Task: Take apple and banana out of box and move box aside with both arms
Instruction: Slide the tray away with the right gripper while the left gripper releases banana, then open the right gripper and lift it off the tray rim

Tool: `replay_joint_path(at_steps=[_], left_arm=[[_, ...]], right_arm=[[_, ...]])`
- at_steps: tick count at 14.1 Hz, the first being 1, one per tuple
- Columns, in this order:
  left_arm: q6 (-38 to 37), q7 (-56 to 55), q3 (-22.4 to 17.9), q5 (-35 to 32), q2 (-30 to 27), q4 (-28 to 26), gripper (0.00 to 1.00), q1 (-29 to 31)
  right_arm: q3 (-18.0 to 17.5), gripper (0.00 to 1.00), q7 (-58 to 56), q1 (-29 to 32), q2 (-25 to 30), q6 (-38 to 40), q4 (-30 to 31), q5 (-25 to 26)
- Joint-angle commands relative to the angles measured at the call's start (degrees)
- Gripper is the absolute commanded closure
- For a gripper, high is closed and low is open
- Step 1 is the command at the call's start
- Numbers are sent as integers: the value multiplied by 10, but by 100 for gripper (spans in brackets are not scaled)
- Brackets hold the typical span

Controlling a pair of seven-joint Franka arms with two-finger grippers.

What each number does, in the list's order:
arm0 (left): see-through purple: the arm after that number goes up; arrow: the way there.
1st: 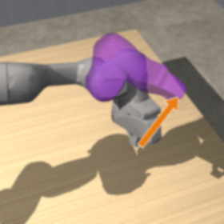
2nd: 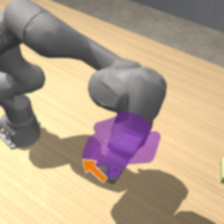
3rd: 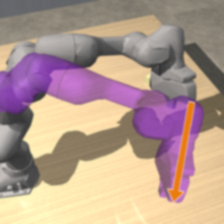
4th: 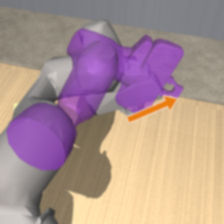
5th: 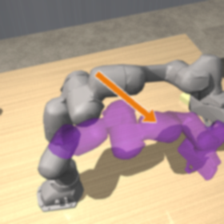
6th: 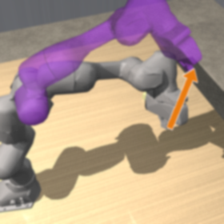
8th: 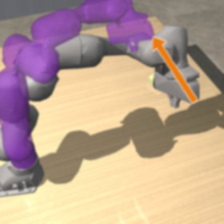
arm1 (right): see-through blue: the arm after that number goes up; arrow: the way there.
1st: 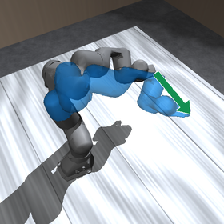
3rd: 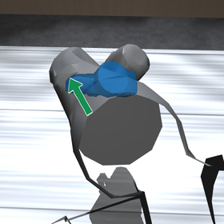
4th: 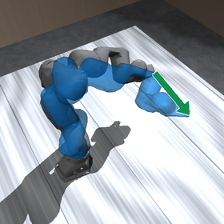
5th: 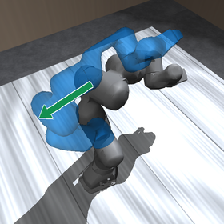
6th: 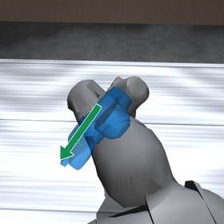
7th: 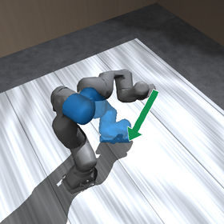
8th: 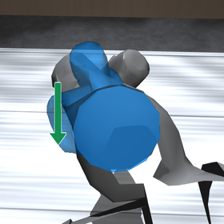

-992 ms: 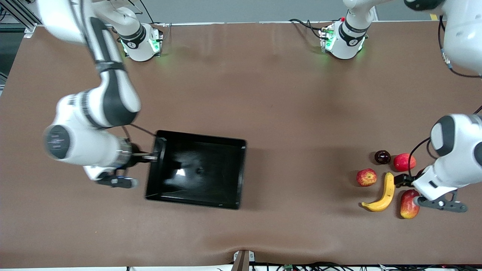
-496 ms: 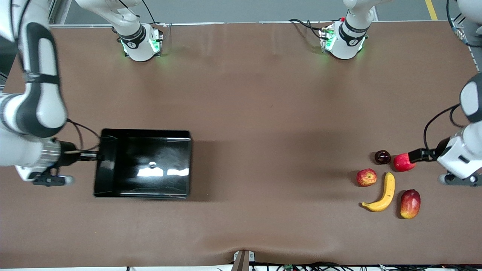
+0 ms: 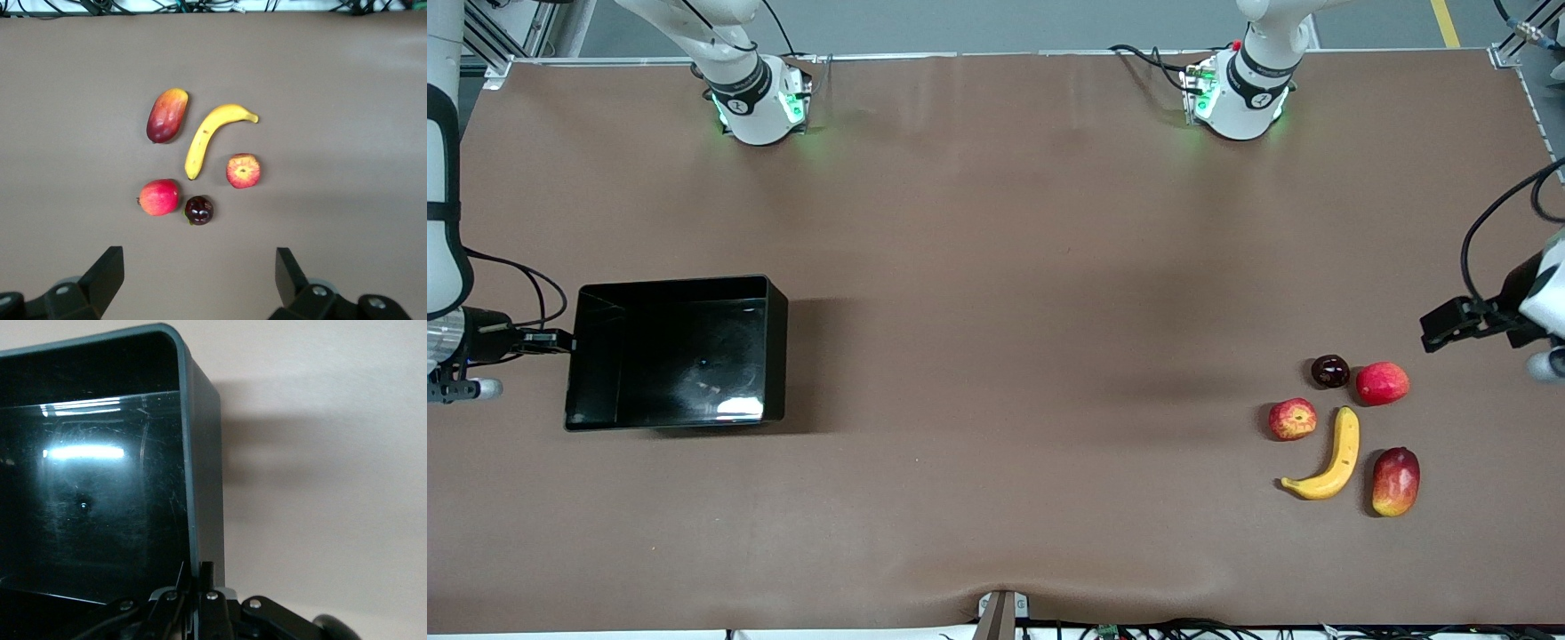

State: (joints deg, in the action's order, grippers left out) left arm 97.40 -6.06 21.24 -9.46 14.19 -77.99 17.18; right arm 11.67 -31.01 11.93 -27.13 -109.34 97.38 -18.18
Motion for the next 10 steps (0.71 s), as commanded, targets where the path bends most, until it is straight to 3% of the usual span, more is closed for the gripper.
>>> replay_joint_path(at_steps=[1, 5, 7, 8, 9, 10], left_arm=[[-32, 0, -2, 21, -42, -12, 0, 12], [-88, -1, -6, 27, -81, -25, 0, -5], [-86, -9, -51, 32, -90, -46, 0, -53], [-86, -8, -83, 39, -94, -47, 0, -80], [-86, -8, -102, 44, -101, -57, 0, -100], [-85, -6, -113, 49, -111, -72, 0, -109]], right_arm=[[-14, 100, -23, 18, 22, -74, 75, 3], [-15, 100, -32, 33, 21, -109, 101, 2], [-15, 100, -30, 42, 18, -117, 106, 2], [-15, 93, -28, 50, 11, -116, 106, 1], [-15, 36, -25, 51, 7, -115, 105, -4], [-15, 0, -31, 52, 6, -111, 102, -4]])
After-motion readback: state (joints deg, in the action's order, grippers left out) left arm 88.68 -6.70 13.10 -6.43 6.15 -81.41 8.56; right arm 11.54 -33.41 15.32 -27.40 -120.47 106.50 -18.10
